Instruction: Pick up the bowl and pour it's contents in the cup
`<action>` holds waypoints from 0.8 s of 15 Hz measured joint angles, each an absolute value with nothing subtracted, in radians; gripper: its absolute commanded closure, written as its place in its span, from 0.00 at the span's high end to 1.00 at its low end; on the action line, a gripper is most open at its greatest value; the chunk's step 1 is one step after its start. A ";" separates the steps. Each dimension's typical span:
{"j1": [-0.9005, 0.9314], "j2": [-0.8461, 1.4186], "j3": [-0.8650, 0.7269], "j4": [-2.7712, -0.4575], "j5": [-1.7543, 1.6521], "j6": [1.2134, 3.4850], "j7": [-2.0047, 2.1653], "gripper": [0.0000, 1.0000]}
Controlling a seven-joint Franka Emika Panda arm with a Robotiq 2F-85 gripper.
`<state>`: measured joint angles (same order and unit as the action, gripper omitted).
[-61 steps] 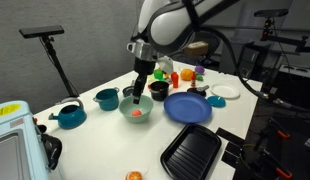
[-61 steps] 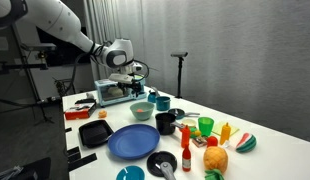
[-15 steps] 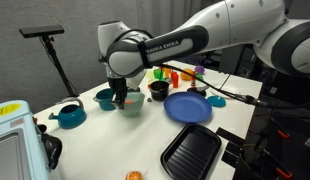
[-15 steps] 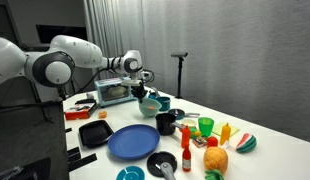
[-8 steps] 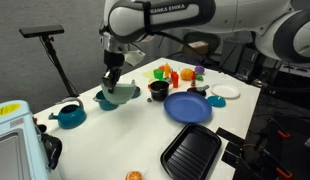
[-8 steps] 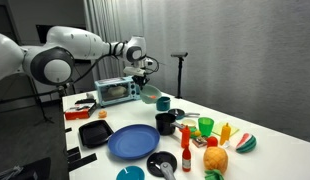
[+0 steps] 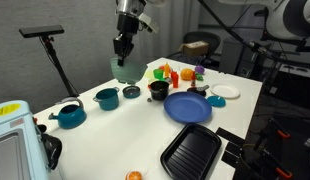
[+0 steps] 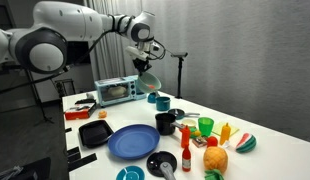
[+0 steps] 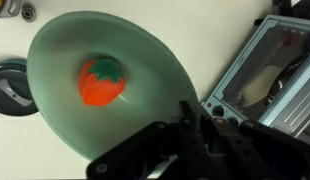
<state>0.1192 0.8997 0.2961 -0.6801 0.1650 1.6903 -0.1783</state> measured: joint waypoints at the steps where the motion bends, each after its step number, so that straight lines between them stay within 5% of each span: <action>1: 0.099 0.887 0.300 -0.685 0.184 1.659 -0.170 0.02; 12: -0.073 0.848 0.325 -0.893 0.320 1.824 -0.124 0.02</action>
